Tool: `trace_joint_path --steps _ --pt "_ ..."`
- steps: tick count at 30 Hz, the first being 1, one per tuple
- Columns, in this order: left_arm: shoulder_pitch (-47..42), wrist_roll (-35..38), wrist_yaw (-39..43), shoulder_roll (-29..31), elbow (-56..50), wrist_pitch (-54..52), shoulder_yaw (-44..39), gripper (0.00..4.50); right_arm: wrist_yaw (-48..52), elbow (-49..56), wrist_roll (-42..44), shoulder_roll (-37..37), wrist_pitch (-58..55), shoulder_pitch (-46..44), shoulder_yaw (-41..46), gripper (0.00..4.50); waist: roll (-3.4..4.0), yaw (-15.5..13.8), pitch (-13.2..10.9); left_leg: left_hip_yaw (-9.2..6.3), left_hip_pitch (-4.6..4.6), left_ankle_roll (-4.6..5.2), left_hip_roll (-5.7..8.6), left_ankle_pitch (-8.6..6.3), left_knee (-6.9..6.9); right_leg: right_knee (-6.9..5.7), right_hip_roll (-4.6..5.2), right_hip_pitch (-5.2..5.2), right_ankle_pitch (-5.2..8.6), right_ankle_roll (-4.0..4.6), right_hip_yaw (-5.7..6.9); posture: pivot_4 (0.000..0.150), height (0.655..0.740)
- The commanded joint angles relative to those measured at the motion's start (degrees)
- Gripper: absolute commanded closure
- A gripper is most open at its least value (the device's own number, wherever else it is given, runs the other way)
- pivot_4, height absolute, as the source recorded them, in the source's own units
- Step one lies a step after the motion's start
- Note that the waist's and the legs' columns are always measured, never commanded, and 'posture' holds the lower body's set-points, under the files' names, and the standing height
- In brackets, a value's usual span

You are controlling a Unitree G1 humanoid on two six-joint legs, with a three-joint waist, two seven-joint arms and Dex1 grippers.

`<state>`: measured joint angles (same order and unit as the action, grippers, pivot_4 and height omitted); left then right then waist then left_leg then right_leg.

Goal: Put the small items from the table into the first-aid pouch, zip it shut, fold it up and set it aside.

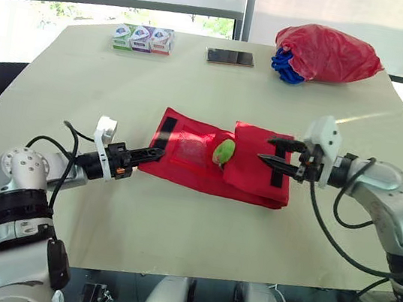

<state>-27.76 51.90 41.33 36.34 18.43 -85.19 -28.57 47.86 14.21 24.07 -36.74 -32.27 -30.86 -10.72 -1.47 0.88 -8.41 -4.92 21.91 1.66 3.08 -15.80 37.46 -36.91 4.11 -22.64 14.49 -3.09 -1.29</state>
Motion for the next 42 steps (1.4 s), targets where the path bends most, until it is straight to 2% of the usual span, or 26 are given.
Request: trace_joint_path --steps 1,3,8,12,17,21,24,35,42 --pt "-0.07 0.64 2.19 1.73 -1.71 1.45 0.49 4.5 0.62 -4.03 -4.0 2.47 4.08 -3.16 -2.43 3.65 0.0 0.03 0.0 0.0 0.0 0.0 0.0 0.0 0.0 0.0 -0.01 -0.01 0.0 0.0 -0.01 0.15 0.74" --pt "0.08 0.77 3.17 2.32 -2.16 2.07 1.11 4.5 0.89 -7.92 -7.2 4.29 5.7 -4.21 -5.16 4.47 -0.01 0.0 0.0 0.01 0.01 -0.01 0.0 0.0 -0.01 0.0 0.0 -0.02 0.0 0.0 -0.01 0.15 0.74" --pt "0.37 1.79 5.82 3.69 -4.28 4.28 1.15 4.5 1.28 -14.21 -15.28 5.03 5.09 -4.99 -11.71 4.47 0.0 -0.07 0.0 -0.01 0.06 -0.01 0.02 0.01 -0.01 0.0 0.01 -0.07 -0.01 0.01 0.01 0.15 0.74" --pt "0.9 5.04 9.25 4.41 -11.61 5.93 -0.05 4.5 0.37 -16.49 -20.14 5.26 2.87 -3.86 -15.14 4.47 -0.1 0.02 0.07 -0.01 0.02 -0.05 -0.02 0.03 0.0 0.0 -0.02 -0.05 -0.03 0.05 0.01 0.15 0.74" --pt "-3.0 13.91 11.67 3.53 -19.08 3.1 -0.62 4.5 -0.07 -16.84 -21.69 6.87 1.69 -3.14 -15.68 4.47 -0.12 0.42 0.09 0.0 -0.01 -0.07 -0.07 0.03 -0.01 -0.01 -0.06 -0.04 -0.04 0.06 -0.01 0.15 0.74" --pt "-6.79 15.09 10.39 0.27 -21.01 4.25 3.96 4.5 -0.44 -18.1 -22.41 8.4 2.13 -3.45 -15.26 4.47 -0.11 0.82 0.09 0.0 -0.02 -0.08 -0.09 0.04 -0.04 -0.02 -0.08 -0.05 -0.04 0.07 0.0 0.15 0.74" --pt "-10.73 14.56 9.32 -3.56 -19.96 5.38 7.44 4.5 -1.04 -18.51 -22.76 9.44 2.16 -3.82 -14.69 4.47 -0.13 0.83 0.1 0.0 -0.01 -0.08 -0.07 0.04 -0.01 -0.02 -0.08 -0.02 -0.04 0.07 0.02 0.15 0.74" --pt "-13.42 5.18 13.96 -10.48 -12.85 15.92 20.78 4.5 -4.69 -15.39 -22.28 12.19 2.05 -1.76 -10.46 4.47 -0.12 1.13 0.11 -0.01 -0.06 -0.13 -0.04 0.07 -0.01 -0.03 -0.11 -0.02 -0.05 0.08 -0.03 0.15 0.74" --pt "-16.35 -0.47 17.31 -13.58 -6.02 21.39 25.65 4.5 -7.21 -3.57 -16.93 14.27 -2.05 2.47 -3.46 4.47 -0.09 0.3 0.09 -0.06 0.0 -0.12 0.01 0.08 -0.01 -0.02 -0.11 -0.04 -0.05 0.07 0.01 0.15 0.74"
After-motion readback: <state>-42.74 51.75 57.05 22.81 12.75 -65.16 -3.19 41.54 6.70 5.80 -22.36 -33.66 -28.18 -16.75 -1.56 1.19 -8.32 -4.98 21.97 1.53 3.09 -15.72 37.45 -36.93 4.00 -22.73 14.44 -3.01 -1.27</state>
